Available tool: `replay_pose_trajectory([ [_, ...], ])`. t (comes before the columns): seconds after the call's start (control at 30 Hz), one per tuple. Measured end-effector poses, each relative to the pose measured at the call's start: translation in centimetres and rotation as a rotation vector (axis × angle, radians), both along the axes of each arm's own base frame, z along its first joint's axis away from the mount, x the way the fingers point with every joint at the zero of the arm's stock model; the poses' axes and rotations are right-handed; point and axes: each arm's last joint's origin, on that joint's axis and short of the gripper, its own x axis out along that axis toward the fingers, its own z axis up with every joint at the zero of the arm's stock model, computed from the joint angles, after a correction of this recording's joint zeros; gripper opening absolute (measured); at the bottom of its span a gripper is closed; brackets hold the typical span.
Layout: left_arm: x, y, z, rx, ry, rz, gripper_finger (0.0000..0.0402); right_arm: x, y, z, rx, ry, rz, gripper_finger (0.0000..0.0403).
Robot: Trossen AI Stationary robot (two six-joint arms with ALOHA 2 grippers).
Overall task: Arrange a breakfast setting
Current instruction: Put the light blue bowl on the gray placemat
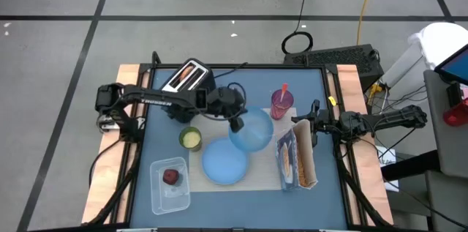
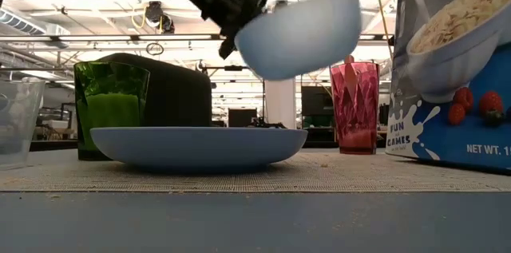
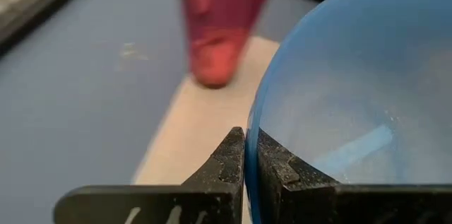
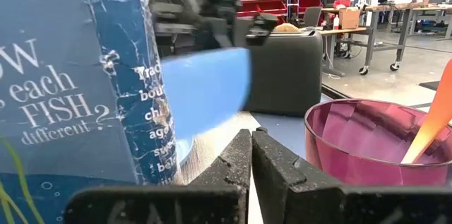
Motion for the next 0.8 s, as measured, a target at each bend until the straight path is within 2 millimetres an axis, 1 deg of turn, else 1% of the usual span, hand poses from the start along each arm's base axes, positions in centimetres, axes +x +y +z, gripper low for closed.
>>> replay_pose_trajectory([
  [0.13,0.0,1.5,-0.7,0.036,0.027,0.081,0.0012,0.0,0.0,0.0,0.000,0.000,0.000,0.0009],
  [0.2,0.3,2.1,-1.3,0.042,0.036,0.119,0.0012,0.0,0.0,0.0,0.000,0.000,0.000,0.0009],
  [0.33,0.6,2.9,-2.4,0.018,0.053,0.162,0.0012,0.0,0.0,0.0,0.000,-0.001,0.000,0.0009],
  [0.57,1.2,3.2,-4.9,-0.003,0.117,0.179,0.0012,0.0,0.0,0.0,0.000,0.002,0.001,0.0009],
  [0.7,1.5,3.3,-6.0,-0.005,0.144,0.176,0.0012,0.1,0.0,0.0,0.000,0.003,0.001,0.0009],
  [0.8,1.5,3.3,-6.3,-0.005,0.157,0.178,0.0012,0.1,0.0,0.0,0.000,0.003,0.001,0.0009],
])
